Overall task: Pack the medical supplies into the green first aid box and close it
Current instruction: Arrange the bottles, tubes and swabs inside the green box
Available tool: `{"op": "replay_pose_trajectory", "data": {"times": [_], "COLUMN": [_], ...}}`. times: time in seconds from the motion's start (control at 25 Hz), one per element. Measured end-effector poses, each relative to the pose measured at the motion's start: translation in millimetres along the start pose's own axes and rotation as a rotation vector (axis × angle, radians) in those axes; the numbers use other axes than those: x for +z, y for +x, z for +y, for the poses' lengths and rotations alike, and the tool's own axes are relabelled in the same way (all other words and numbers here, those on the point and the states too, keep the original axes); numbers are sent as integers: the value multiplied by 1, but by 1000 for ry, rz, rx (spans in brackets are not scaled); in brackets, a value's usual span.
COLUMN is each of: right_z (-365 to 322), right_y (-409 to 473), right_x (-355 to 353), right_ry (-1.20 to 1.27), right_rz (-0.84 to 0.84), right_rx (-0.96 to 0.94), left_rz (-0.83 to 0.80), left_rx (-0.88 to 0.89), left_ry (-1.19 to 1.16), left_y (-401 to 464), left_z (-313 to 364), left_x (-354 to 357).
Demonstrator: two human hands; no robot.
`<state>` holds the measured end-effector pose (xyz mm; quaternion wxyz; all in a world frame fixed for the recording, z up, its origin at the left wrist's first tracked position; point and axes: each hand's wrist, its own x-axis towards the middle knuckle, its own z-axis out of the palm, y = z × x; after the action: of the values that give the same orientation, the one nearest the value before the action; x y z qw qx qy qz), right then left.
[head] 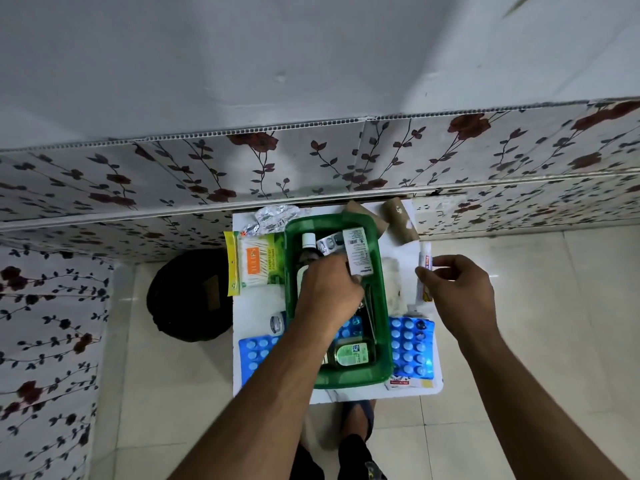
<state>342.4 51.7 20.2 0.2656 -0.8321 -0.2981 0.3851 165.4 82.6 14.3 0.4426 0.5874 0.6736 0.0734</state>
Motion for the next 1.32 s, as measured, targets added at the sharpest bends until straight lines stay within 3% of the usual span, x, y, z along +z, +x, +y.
{"op": "replay_pose_trajectory", "data": {"times": [0.16, 0.28, 0.4, 0.6, 0.8, 0.88, 1.0, 1.12, 1.24, 1.32], "right_z": [-38, -67, -80, -83, -83, -81, -58, -18, 10, 17], "right_y": [-29, -52, -52, -39, -45, -53, -51, -25, -2, 5], "right_x": [1, 27, 71, 108, 102, 74, 24, 10, 24, 34], "right_ry": [15, -119, -557, -833, -753, -606, -324, -385, -445, -422], "right_rz": [54, -90, -117, -140, -69, 40, 149, 22, -153, -165], "right_rx": [-142, -292, -422, -525, -626, -606, -374, -164, -32, 7], "left_rz": [-61, 180, 385, 375, 291, 224, 72, -10, -17, -12], "left_rx": [28, -7, -106, -187, -173, -138, 12, 86, 98, 105], "left_ry": [-46, -246, -417, -378, -265, -183, 41, 274, 320, 348], "left_y": [-14, -37, -50, -57, -59, -63, -62, -51, -43, -41], "left_z": [6, -13, -58, -114, -134, -134, -138, -141, -138, -134], "left_x": [-30, -75, -105, -102, -89, -82, -64, -53, -47, -46]}}
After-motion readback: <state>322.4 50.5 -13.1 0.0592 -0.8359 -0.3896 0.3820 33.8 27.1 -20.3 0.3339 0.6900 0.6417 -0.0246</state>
